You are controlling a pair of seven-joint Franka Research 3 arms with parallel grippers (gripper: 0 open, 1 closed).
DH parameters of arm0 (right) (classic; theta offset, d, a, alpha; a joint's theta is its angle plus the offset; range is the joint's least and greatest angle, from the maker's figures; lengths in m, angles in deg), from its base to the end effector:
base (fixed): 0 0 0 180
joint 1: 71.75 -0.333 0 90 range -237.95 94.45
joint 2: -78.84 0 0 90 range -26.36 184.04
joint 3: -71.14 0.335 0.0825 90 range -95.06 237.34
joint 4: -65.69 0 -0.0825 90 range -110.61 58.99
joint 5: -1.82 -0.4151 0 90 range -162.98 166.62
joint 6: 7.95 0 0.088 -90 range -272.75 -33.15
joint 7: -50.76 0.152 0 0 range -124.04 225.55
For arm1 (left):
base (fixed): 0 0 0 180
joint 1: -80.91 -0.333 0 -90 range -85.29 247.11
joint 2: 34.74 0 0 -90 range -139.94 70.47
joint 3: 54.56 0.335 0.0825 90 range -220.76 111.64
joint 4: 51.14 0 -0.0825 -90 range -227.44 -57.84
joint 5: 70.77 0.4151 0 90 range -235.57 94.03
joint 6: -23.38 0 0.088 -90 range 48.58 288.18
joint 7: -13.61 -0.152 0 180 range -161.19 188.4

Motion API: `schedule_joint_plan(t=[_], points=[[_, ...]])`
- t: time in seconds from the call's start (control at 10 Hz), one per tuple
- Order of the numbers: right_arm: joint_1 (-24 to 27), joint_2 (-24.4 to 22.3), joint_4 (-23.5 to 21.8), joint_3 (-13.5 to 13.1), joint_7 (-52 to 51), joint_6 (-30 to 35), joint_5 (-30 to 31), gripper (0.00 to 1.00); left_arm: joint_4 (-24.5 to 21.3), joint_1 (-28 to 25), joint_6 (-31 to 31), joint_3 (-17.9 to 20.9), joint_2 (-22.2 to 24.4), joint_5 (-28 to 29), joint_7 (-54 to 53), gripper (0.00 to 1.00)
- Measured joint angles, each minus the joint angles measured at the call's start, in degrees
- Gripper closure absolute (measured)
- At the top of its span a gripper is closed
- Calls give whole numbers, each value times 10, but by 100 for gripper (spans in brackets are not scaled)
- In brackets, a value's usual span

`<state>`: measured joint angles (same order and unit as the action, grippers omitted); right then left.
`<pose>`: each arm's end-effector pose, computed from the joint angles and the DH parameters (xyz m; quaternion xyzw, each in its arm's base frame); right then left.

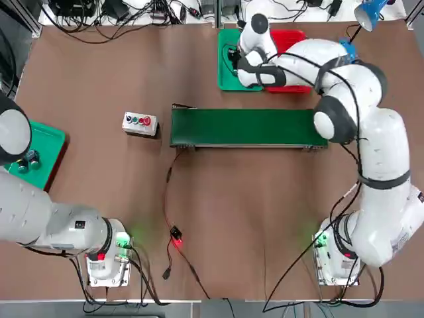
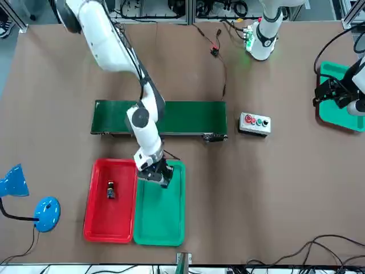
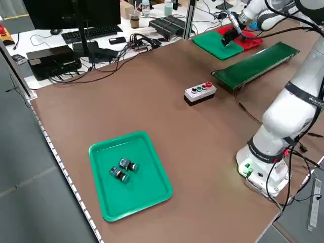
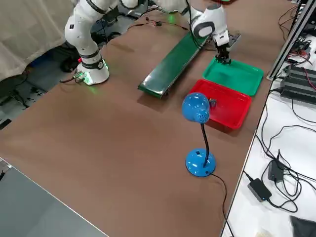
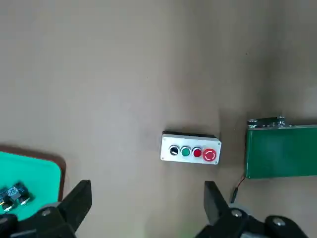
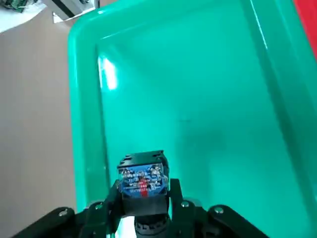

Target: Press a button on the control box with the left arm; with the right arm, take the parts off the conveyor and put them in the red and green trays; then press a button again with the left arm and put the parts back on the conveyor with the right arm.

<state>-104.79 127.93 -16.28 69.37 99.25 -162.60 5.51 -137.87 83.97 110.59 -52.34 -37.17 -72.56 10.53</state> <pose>0.6943 0.4286 0.1757 -0.9719 0.1135 -0.1758 0.1081 0.5931 -0.0140 0.5980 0.9991 -0.0347 -0.0167 0.0151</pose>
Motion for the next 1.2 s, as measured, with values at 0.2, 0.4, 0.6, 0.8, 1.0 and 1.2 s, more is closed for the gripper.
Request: schedule_joint_plan(t=[0.2, 0.4, 0.6, 0.8, 1.0, 1.2], points=[[12, 19, 21, 0, -19, -1, 1, 59, 0, 0, 0, 0, 0, 0, 0, 0], [20, 20, 24, 0, -40, 0, 1, 59, 0, 0, 0, 0, 0, 0, 0, 0], [32, 21, 24, -1, -69, 0, 1, 59, 0, 0, 0, 0, 0, 0, 0, 0], [40, 22, 24, -1, -95, 4, 2, 59, 0, 0, 0, 0, 0, 0, 0, 0], [41, 23, 24, -1, -110, 8, 7, 59, 0, 0, 0, 0, 0, 0, 0, 0], [43, 27, 24, -1, -117, 9, 8, 59, 0, 0, 0, 0, 0, 0, 0, 0]])
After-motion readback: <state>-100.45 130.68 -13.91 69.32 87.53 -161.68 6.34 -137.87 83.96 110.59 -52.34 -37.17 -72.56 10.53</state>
